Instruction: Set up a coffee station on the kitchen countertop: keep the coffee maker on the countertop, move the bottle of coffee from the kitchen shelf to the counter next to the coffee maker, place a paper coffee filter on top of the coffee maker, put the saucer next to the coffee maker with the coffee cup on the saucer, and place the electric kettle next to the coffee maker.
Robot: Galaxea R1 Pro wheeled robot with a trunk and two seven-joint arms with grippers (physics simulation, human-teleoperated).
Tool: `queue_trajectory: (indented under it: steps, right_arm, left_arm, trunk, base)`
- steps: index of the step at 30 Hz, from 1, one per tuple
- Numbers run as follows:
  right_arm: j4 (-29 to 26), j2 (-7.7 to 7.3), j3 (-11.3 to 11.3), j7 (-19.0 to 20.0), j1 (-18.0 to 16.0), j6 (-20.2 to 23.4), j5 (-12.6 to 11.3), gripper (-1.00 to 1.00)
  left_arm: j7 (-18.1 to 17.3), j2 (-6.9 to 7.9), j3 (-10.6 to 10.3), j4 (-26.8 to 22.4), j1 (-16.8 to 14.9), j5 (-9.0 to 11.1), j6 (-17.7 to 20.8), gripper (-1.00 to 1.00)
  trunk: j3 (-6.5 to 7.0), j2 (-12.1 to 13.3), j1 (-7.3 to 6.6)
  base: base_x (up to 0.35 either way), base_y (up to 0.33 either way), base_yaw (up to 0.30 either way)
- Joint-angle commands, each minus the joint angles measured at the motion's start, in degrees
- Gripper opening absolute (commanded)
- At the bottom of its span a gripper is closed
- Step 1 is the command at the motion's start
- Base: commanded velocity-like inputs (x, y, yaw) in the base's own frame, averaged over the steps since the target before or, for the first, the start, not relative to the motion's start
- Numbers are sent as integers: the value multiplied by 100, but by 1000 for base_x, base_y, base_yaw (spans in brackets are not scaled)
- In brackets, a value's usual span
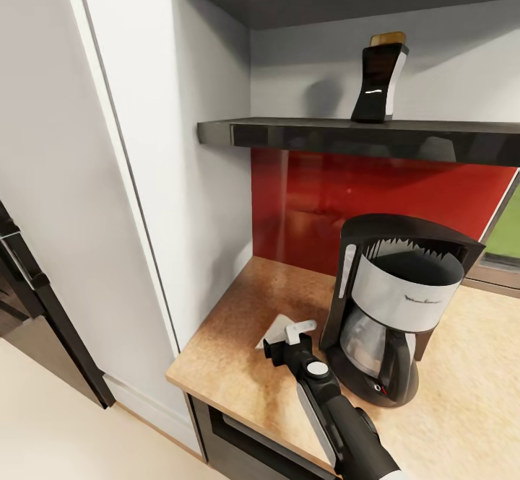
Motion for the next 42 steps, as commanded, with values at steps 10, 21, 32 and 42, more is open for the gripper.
queue_trajectory:
  steps: [10, 21, 32, 42]
  right_arm:
    - [-4, -9, 3, -33, -4, 34, 5, 100]
    - [203, -5, 3, -33, -6, 26, 1, 100]
    - [279, -1, 19, -33, -6, -282, 0, 100]
    - [277, -1, 15, -33, -7, -291, 0, 100]
  left_arm:
    - [7, 0, -6, -5, 1, -6, -8, 100]
    - [7, -6, -6, -5, 1, -6, -13, 100]
    - [7, 0, -6, -5, 1, -6, -11, 100]
    - [7, 3, -6, -5, 1, -6, -7, 100]
  trunk:
    - [-11, -11, 4]
    - [-11, -11, 4]
    - [-11, -11, 4]
    - [-11, -11, 4]
  base:
    - [84, 0, 0]
    - [14, 0, 0]
    - [0, 0, 0]
    - [0, 0, 0]
